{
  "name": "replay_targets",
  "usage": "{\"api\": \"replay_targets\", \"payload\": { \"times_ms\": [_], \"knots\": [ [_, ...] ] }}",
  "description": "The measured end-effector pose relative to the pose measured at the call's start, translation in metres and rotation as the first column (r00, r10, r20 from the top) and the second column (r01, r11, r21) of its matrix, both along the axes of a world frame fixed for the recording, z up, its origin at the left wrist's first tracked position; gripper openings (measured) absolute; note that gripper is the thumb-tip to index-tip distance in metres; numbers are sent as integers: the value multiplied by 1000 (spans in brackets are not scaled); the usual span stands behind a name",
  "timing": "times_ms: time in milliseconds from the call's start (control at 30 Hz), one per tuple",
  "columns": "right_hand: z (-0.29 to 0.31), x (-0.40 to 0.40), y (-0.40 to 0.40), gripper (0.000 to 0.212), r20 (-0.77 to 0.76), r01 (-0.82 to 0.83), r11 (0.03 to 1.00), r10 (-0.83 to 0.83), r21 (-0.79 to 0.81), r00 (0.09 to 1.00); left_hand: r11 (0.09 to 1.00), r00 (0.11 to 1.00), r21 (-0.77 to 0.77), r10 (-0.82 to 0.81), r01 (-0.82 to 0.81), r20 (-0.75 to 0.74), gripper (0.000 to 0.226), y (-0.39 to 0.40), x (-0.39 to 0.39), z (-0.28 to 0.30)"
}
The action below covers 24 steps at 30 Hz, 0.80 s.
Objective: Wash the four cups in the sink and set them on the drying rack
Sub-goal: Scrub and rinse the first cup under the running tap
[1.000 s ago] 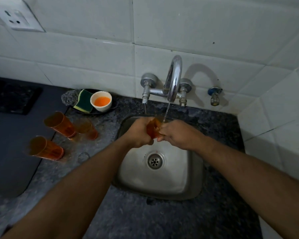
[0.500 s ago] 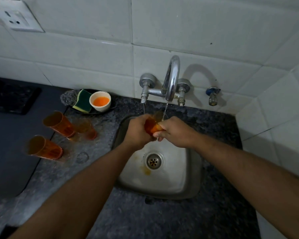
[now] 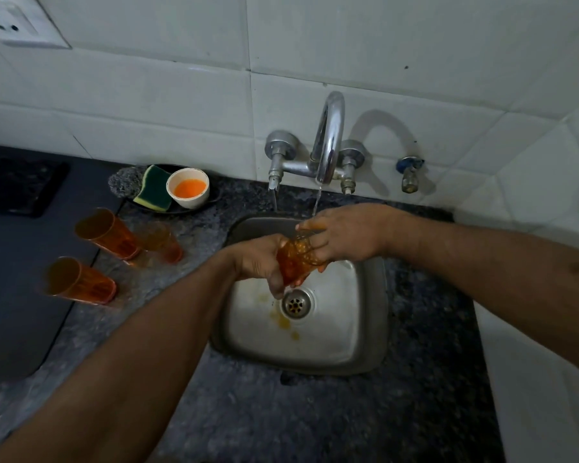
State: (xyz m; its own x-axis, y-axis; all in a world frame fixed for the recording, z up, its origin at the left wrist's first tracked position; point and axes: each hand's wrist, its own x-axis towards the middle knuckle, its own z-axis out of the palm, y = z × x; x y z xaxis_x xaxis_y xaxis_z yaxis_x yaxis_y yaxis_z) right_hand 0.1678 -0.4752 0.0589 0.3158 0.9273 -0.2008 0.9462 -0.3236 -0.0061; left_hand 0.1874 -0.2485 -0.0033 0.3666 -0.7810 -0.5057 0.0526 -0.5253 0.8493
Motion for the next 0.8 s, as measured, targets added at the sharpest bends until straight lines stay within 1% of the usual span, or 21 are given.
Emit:
{"api": "replay_targets", "payload": {
  "times_ms": [33, 67, 100, 133, 167, 200, 267, 300, 333, 367, 400, 433, 500, 533, 567, 600, 667, 700, 733, 767, 800],
  "knots": [
    [-1, -2, 1, 25, -43, 66, 997, -64, 44, 997, 999, 998, -7, 49, -49, 36, 46, -1, 0, 0],
    [-2, -8, 2, 20, -100, 174, 982, -167, 74, 981, 993, 989, -9, 115, -115, 97, 45, -2, -3, 1],
    [-6, -16, 3, 15, -181, 314, 947, -297, 74, 938, 980, 964, -11, 196, -197, 182, 47, -4, -7, 1],
    [-11, -25, 5, 17, -254, 451, 889, -421, 75, 871, 954, 919, -26, 294, -298, 263, 49, -7, -12, 1],
    [-17, -34, 8, 23, -321, 568, 816, -512, 107, 797, 912, 864, -65, 406, -406, 300, 49, -11, -18, -5],
    [-20, -43, 13, 28, -388, 669, 729, -580, 144, 716, 856, 809, -122, 515, -502, 283, 45, -15, -26, -10],
    [-22, -59, 32, 33, -529, 842, 502, -668, 199, 523, 722, 682, -201, 692, -663, 236, 32, -28, -43, -24],
    [-23, -63, 43, 36, -575, 898, 388, -694, 208, 433, 655, 600, -219, 753, -723, 269, 25, -35, -51, -32],
    [-23, -65, 54, 39, -589, 939, 283, -732, 196, 344, 594, 504, -247, 793, -766, 343, 21, -41, -59, -38],
    [-24, -67, 65, 41, -574, 965, 203, -776, 167, 263, 539, 402, -282, 813, -794, 422, 16, -46, -68, -42],
    [-24, -68, 73, 42, -539, 979, 145, -818, 144, 201, 497, 322, -320, 823, -806, 468, 13, -49, -77, -45],
    [-23, -69, 81, 43, -506, 987, 100, -849, 130, 152, 469, 275, -338, 829, -816, 487, 18, -51, -84, -45],
    [-20, -72, 92, 43, -439, 993, 55, -894, 100, 94, 446, 247, -352, 839, -823, 485, 24, -51, -88, -49],
    [-19, -75, 95, 42, -393, 992, 73, -913, 104, 108, 451, 255, -358, 841, -818, 477, 21, -50, -86, -51],
    [-17, -78, 96, 40, -338, 983, 124, -927, 135, 164, 476, 288, -363, 838, -801, 464, 16, -47, -82, -52],
    [-15, -81, 93, 37, -274, 962, 211, -928, 171, 252, 526, 341, -373, 821, -765, 458, 13, -44, -76, -53],
    [-15, -80, 77, 33, -196, 885, 426, -867, 188, 459, 690, 514, -339, 712, -640, 479, 12, -31, -59, -52],
    [-14, -78, 65, 31, -198, 830, 534, -807, 158, 557, 779, 624, -272, 619, -565, 478, 24, -24, -50, -48],
    [-14, -75, 53, 28, -206, 766, 632, -739, 118, 641, 853, 742, -193, 518, -485, 426, 39, -16, -40, -45],
    [-13, -72, 43, 24, -215, 700, 709, -672, 90, 708, 905, 841, -136, 424, -402, 335, 51, -9, -31, -41],
    [-11, -70, 35, 20, -212, 642, 762, -615, 86, 759, 938, 909, -125, 345, -324, 232, 58, -5, -24, -34]
  ]
}}
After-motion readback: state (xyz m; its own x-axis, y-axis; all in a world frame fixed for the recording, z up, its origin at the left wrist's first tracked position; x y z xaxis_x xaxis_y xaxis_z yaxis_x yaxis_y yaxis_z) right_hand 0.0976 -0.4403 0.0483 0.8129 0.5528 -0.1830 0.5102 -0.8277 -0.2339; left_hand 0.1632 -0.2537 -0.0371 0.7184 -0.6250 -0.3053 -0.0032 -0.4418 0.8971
